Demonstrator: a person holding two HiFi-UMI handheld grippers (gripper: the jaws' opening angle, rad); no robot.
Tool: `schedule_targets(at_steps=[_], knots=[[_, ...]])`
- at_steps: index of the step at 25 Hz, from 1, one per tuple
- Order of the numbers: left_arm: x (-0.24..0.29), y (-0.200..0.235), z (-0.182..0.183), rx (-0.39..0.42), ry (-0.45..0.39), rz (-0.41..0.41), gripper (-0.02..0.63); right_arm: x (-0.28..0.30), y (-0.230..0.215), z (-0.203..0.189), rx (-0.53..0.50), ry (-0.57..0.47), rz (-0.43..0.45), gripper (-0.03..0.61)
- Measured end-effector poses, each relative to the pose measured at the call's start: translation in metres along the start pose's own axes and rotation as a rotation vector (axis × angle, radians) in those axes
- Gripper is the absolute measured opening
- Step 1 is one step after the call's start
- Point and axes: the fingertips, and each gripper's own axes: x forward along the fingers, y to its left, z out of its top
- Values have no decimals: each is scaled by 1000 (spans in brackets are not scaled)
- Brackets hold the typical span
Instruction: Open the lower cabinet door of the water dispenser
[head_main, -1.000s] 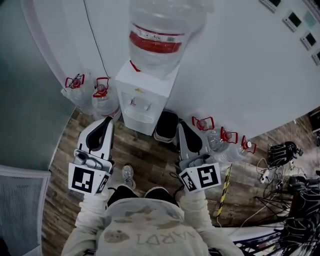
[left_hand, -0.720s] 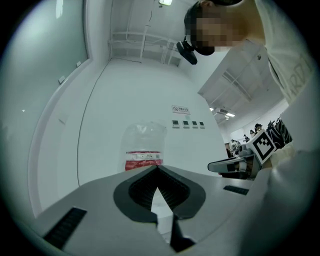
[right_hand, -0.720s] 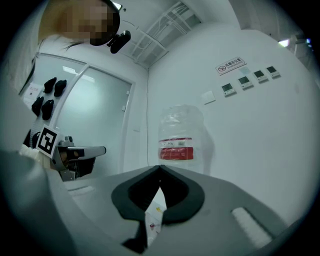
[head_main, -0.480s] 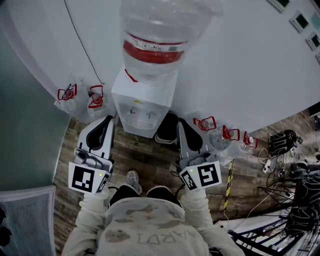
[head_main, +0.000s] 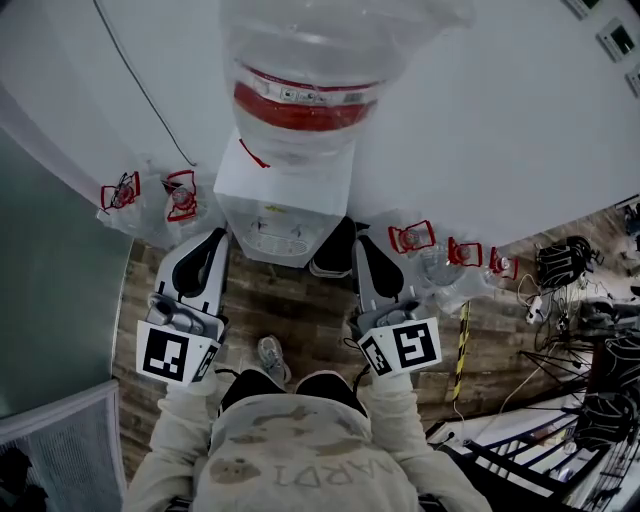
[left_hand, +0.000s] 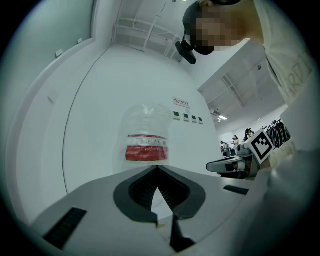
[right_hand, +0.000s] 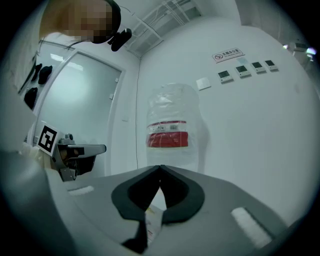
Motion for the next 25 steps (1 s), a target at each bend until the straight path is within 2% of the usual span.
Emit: schedule_targets(at_steps=[12,25], knots=[[5,5,-49,-48,77,-52,3,10,-2,-51,38,88,-38,9],[-8,-11,-83,-56,101,-54,3,2,2,-109,81,167,-9,9]])
